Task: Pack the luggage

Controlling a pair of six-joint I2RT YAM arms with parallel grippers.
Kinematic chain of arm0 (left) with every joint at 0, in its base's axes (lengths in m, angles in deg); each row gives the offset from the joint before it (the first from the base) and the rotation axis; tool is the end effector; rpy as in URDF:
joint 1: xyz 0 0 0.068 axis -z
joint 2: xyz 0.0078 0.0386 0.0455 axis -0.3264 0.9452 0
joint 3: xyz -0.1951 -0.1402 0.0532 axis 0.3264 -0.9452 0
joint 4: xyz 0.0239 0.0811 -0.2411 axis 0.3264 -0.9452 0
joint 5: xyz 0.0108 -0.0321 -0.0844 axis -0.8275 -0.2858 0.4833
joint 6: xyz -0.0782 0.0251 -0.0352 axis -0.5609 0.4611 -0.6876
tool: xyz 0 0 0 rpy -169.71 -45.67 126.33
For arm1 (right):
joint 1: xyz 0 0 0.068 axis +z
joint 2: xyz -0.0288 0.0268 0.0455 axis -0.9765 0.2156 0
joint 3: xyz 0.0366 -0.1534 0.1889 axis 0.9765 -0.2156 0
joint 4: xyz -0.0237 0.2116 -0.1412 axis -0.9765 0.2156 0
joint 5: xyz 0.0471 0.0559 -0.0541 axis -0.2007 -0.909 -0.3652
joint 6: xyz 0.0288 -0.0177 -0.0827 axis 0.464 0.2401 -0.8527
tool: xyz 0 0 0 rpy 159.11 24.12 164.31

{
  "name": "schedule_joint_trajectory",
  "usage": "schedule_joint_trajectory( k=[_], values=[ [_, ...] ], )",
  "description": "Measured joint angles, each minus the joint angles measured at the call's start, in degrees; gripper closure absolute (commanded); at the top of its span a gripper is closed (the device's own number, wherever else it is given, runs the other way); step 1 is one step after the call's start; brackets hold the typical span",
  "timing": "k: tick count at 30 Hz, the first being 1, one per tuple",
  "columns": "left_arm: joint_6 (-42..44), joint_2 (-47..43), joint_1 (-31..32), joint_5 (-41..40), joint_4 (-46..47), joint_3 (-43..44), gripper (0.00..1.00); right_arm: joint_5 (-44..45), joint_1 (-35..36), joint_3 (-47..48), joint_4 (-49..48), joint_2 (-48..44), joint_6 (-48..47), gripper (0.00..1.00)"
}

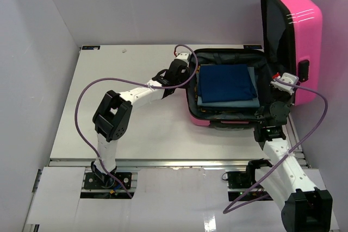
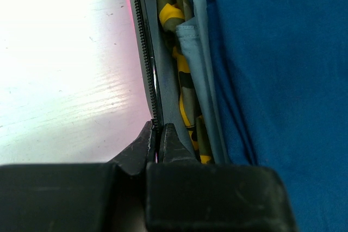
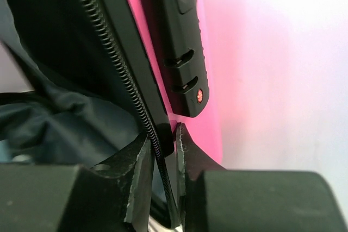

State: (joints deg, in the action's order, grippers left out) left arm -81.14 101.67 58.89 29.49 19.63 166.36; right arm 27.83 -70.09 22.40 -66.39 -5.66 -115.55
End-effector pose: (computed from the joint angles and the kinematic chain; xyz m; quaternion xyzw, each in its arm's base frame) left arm 0.3789 -0.3003 0.1828 0.0944 0.8784 -0.1839 0.4308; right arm 0.2219 -0.0339 0.3116 0.1883 0.5733 -0.3837 0.6990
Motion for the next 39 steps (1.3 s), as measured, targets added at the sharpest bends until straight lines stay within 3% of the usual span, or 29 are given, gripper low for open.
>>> schedule_joint_trajectory(
  k=[14, 17, 21, 25, 30, 31, 35, 39],
  values=[
    [-0.7, -1.1, -0.8, 2.0, 1.5, -2.2, 1.00, -11.1, 13.2, -3.9, 9.3, -8.9, -0.7, 0.91],
    [-1.0, -1.3, -0.9, 2.3, 2.3, -2.8, 1.00, -16.1, 16.8, -5.1, 12.7, -9.8, 1.8, 0.81],
    [-1.1, -1.3, -1.4, 2.8, 2.8, -3.0, 1.00, -24.0, 21.2, -7.6, 20.1, -10.3, 8.2, 0.55],
    [-1.4, -1.7, -2.0, 3.1, 3.4, -3.7, 1.00, -28.4, 23.6, -9.5, 25.8, -13.9, 12.5, 0.49],
    [-1.6, -1.9, -1.9, 3.3, 3.3, -3.9, 0.99, -29.6, 24.1, -9.6, 25.7, -22.2, 15.7, 0.47],
    [-1.6, -2.0, -1.9, 3.3, 3.3, -3.9, 0.94, -29.7, 24.1, -9.5, 26.1, -23.3, 16.4, 0.46],
    [-1.7, -2.0, -2.0, 3.4, 3.2, -3.9, 0.55, -29.6, 24.1, -8.4, 27.8, -25.4, 18.6, 0.43],
    [-1.3, -3.1, -2.3, 4.1, 1.6, -4.1, 0.48, -26.0, 24.2, -4.4, 31.4, -23.0, 22.5, 0.42]
  ],
)
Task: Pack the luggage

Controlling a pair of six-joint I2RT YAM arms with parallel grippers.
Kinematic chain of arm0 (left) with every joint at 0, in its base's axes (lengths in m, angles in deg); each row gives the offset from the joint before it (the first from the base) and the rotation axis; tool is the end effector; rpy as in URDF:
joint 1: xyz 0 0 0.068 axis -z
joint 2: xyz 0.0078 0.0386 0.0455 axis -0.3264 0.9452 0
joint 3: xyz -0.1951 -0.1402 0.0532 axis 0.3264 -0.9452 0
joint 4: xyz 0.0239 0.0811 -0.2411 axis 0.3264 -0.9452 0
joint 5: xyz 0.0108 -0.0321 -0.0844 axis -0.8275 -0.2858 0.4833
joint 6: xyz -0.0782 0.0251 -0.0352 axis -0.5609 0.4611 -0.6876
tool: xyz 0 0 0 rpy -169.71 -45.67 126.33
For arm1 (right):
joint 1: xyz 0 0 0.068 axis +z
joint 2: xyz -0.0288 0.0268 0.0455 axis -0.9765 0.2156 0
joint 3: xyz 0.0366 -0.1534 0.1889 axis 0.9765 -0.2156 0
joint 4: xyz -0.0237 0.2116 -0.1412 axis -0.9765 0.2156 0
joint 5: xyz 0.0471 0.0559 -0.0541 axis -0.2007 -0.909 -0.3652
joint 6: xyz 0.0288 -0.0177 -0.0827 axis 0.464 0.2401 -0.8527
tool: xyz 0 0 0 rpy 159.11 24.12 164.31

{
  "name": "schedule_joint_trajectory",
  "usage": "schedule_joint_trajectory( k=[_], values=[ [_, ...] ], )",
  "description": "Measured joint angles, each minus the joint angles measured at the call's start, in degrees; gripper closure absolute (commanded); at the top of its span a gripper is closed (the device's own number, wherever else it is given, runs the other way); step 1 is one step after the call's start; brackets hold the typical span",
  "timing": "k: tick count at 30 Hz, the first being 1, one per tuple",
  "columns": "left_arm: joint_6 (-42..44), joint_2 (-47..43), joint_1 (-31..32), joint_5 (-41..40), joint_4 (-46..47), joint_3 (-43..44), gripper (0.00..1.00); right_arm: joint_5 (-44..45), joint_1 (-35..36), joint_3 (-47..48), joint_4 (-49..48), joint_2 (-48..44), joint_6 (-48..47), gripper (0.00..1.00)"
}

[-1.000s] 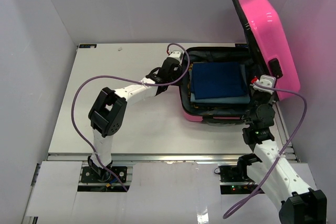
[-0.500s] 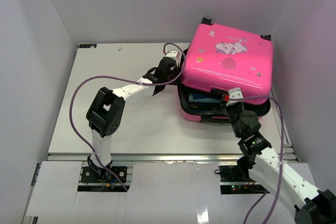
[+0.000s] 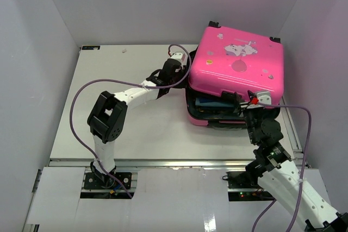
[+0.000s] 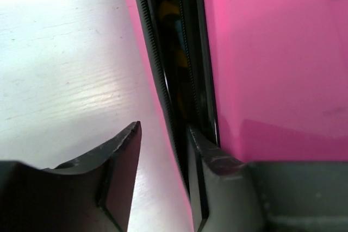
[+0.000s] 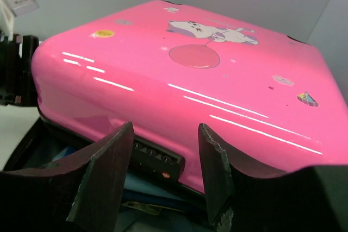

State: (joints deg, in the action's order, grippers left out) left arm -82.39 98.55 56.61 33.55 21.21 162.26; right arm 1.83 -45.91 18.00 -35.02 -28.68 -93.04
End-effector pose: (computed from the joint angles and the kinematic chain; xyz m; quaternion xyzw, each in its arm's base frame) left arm 0.3781 -0.2825 0.1847 0.0834 0.8784 -0.2099 0.4212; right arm 0.1780 0.0693 0.2940 -0.0477 0.6287 0.0165 0.7760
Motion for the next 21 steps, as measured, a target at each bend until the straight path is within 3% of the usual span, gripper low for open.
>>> schedule_joint_trajectory(
  k=[11, 21],
  values=[
    [4.6, -10.1, -0.5, -1.6, -7.3, 2.1, 0.37, 17.9, 0.0, 24.6, 18.5, 19.5, 14.6, 0.42],
    [6.8, -13.1, -0.9, -2.1, -8.5, 2.1, 0.32, 27.4, 0.0, 32.7, 34.3, 28.6, 22.1, 0.37]
  ],
)
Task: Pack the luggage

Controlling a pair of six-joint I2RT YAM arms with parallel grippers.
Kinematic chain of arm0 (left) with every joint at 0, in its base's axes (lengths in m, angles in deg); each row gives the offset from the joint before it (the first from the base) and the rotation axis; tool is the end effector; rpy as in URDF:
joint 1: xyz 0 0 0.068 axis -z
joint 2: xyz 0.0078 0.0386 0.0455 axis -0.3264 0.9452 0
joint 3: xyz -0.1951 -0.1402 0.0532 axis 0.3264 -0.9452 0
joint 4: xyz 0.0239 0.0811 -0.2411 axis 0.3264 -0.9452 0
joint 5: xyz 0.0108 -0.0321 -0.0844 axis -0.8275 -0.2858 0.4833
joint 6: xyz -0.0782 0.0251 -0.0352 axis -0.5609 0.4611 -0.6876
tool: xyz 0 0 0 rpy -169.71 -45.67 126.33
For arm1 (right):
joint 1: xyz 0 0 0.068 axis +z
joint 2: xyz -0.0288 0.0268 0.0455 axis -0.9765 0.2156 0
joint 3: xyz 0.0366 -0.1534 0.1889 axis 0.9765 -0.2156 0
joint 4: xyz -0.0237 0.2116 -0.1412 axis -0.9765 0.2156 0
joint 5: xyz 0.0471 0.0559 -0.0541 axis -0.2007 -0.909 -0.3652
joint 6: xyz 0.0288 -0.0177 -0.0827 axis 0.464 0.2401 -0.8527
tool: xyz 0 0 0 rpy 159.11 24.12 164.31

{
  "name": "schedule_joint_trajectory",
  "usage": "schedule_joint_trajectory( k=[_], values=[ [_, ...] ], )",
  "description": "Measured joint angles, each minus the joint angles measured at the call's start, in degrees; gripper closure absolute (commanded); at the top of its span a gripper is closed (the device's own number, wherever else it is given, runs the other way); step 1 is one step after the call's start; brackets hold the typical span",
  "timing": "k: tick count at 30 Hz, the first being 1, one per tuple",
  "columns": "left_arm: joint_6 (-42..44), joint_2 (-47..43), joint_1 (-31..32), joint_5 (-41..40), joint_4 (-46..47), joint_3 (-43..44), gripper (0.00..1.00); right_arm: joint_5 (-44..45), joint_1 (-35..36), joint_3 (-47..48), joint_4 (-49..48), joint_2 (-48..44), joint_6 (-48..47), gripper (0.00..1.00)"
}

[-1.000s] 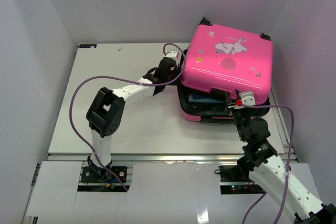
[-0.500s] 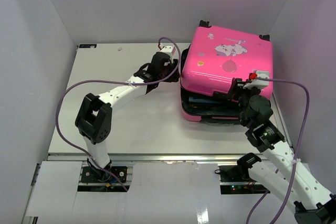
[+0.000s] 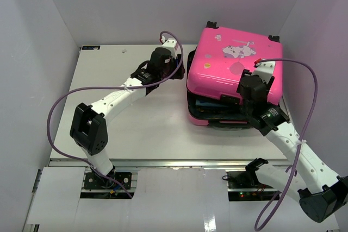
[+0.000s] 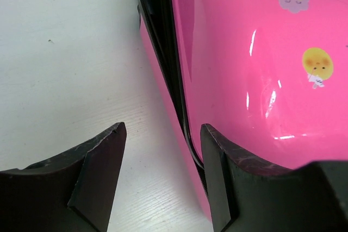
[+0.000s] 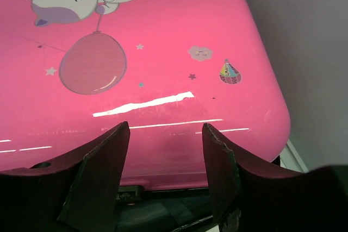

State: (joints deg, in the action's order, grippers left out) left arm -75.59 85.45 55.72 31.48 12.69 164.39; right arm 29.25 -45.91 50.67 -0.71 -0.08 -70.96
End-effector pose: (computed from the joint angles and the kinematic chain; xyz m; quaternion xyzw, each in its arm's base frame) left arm 0.3560 -0.2534 0.2789 0.1122 0.8456 -0.1914 0.4856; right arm 0.2303 0.0672 0.3330 0.1460 0.7533 -0.1283 0.6283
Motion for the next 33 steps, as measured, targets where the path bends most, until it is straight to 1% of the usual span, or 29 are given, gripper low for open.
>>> schedule_joint_trajectory(
  k=[7, 11, 13, 16, 19, 22, 27, 31, 33],
  values=[
    [-1.5, 1.4, -2.8, 1.1, -1.4, 0.1, 0.31, 0.9, -0.8, 4.3, 3.6, 1.9, 1.4, 0.36],
    [-2.2, 2.1, -3.6, 0.7, -1.9, 1.3, 0.30, -1.6, -4.4, 6.2, 3.8, 6.0, 1.3, 0.36],
    [-2.4, 3.8, -3.9, 1.4, -2.3, 4.3, 0.31, -2.4, -6.7, 6.4, 4.1, 8.0, 1.4, 0.37],
    [-2.6, 8.7, -4.1, 2.4, -2.3, 11.3, 0.36, -1.8, -10.8, 7.2, 5.1, 10.5, 2.1, 0.37],
    [-2.6, 13.8, -4.2, 6.0, -2.0, 16.7, 0.39, -0.6, -16.2, 8.5, 5.6, 12.0, 3.6, 0.37],
    [-1.8, 18.6, -4.1, 9.5, -1.4, 19.8, 0.44, 0.4, -22.0, 10.1, 5.5, 13.3, 4.4, 0.37],
    [-1.1, 23.1, -3.3, 12.0, -1.9, 19.4, 0.47, 0.8, -29.3, 9.5, 5.2, 13.4, 6.3, 0.38],
    [-1.3, 22.0, -3.3, 12.5, 1.1, 15.7, 0.48, -1.2, -33.0, 6.2, 4.7, 14.6, 7.6, 0.37],
    [-1.2, 20.5, -3.1, 12.4, 2.5, 12.9, 0.47, -2.8, -35.7, 4.7, 2.3, 15.8, 8.4, 0.37]
  ],
)
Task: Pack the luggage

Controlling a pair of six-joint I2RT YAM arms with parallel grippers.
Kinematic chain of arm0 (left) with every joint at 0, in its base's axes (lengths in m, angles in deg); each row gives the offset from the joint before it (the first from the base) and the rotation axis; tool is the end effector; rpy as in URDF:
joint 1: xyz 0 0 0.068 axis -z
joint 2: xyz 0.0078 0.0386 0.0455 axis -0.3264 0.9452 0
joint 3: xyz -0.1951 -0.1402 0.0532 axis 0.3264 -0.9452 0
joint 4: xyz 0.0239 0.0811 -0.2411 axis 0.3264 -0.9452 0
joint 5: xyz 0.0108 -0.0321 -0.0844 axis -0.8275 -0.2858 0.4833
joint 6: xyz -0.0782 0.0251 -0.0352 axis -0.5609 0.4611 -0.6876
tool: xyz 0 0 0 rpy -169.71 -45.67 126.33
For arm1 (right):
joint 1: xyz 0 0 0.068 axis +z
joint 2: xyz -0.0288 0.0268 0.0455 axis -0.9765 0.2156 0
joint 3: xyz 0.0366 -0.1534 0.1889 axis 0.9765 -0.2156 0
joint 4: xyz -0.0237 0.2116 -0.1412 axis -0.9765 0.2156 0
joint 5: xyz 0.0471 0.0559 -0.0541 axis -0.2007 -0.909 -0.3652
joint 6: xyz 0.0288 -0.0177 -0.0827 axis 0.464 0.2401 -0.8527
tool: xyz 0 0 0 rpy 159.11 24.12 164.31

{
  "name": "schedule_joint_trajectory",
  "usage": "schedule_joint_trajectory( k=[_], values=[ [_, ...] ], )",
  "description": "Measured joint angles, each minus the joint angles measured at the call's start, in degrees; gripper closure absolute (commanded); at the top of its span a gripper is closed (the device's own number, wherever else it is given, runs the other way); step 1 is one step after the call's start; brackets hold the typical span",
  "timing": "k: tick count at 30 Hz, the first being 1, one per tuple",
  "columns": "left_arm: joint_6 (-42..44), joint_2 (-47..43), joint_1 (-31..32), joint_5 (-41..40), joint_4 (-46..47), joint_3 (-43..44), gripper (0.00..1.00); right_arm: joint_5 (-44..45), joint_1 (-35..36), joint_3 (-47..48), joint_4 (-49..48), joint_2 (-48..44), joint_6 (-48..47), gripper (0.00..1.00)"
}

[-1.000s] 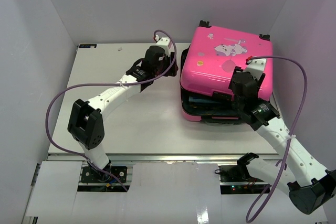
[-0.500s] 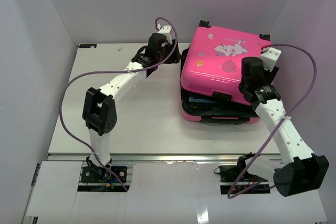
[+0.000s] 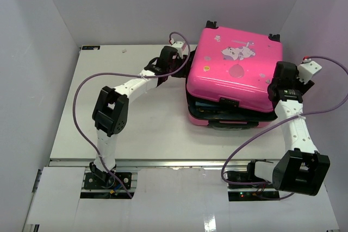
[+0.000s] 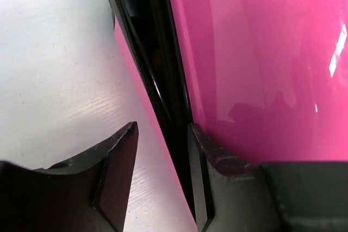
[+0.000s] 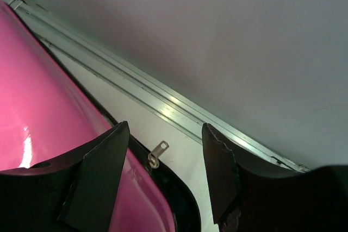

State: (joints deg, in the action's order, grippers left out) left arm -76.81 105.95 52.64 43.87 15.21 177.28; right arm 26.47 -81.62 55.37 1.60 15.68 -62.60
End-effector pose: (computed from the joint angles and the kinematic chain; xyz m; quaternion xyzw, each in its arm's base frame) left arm 0.4189 -0.2875 0.2075 0.1373 0.8646 -0.2505 0.4133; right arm 0.2823 -0.0814 0.2903 0.3797 0.7201 -0.2951 0.5003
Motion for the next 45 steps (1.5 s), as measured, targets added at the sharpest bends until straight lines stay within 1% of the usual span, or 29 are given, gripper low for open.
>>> schedule_joint_trajectory(
  k=[4, 9, 14, 17, 24, 30, 34, 39, 42, 45],
  values=[
    [0.0, -4.1, 0.5, -0.1, 1.5, -5.6, 0.47, -2.8, -3.1, -3.2, -5.5, -0.2, 1.0, 0.37],
    [0.3, -10.5, 2.2, -2.0, 2.1, -12.9, 0.48, -5.1, -3.7, -5.2, -10.3, -0.4, 1.2, 0.37],
    [0.3, -15.6, 3.4, -2.8, 2.8, -15.9, 0.48, -7.3, -4.3, -6.2, -12.5, -1.0, 1.1, 0.37],
    [0.3, -17.2, 4.0, -3.5, 3.0, -16.5, 0.48, -8.1, -4.6, -6.9, -13.4, -1.5, 1.0, 0.37],
    [0.5, -17.5, 6.5, -6.4, 3.0, -17.1, 0.48, -10.3, -5.2, -7.0, -14.2, -2.2, 0.3, 0.36],
    [0.6, -17.8, 10.9, -7.1, 1.0, -18.7, 0.48, -11.4, -5.7, -7.0, -14.5, -2.7, -1.0, 0.34],
    [0.8, -18.8, 12.7, -8.4, -0.3, -19.4, 0.48, -12.4, -6.2, -7.0, -14.9, -2.8, -1.3, 0.34],
    [0.5, -22.8, 14.3, -10.7, -1.7, -20.9, 0.42, -13.9, -6.3, -7.0, -15.1, -3.0, -1.9, 0.34],
    [-0.5, -24.9, 15.6, -12.7, -1.9, -20.0, 0.37, -15.5, -6.4, -7.0, -15.1, -3.2, -2.3, 0.34],
    [-1.3, -24.6, 16.4, -13.3, -2.5, -16.9, 0.38, -17.0, -6.3, -7.0, -15.0, -3.6, -2.4, 0.34]
  ],
)
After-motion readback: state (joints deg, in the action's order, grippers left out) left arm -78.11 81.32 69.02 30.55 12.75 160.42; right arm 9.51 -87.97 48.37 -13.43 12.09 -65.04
